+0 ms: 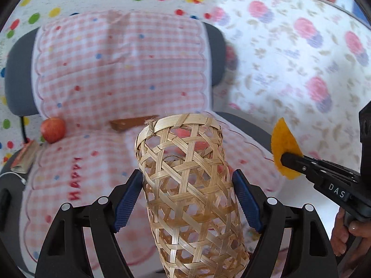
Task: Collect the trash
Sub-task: 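Carry both items over the pink bin and open both grippers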
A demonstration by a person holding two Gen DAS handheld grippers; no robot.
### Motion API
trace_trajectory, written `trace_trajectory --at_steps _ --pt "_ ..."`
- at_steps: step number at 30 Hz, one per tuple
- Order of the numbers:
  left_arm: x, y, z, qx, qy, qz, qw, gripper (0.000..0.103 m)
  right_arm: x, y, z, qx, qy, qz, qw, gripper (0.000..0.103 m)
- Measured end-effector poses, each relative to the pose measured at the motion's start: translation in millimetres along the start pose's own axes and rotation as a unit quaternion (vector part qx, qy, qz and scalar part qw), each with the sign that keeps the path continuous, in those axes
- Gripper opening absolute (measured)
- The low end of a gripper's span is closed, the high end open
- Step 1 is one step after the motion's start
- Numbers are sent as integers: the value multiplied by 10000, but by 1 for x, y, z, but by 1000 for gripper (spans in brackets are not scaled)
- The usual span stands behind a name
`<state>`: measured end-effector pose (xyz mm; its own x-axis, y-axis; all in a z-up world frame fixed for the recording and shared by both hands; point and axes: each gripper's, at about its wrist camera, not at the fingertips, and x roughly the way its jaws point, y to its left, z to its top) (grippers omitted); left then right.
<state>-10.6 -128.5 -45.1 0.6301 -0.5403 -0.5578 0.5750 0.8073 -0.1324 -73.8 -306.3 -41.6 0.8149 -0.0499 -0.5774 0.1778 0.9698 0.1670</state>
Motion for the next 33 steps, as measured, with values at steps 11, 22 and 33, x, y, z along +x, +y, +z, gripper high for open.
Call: trace_trajectory --at_steps 11,22,33 --pt "20 -86 -38 637 436 -1128 9906 79 -50 -56 -57 611 382 -716 9948 2" --pt "61 -155 -63 1074 959 -1781 9734 80 -68 -106 -102 1113 701 -1115 9850 2" --pt "99 -185 -72 1140 1361 -1923 9651 88 -55 -142 -121 1474 929 -1162 9778 2"
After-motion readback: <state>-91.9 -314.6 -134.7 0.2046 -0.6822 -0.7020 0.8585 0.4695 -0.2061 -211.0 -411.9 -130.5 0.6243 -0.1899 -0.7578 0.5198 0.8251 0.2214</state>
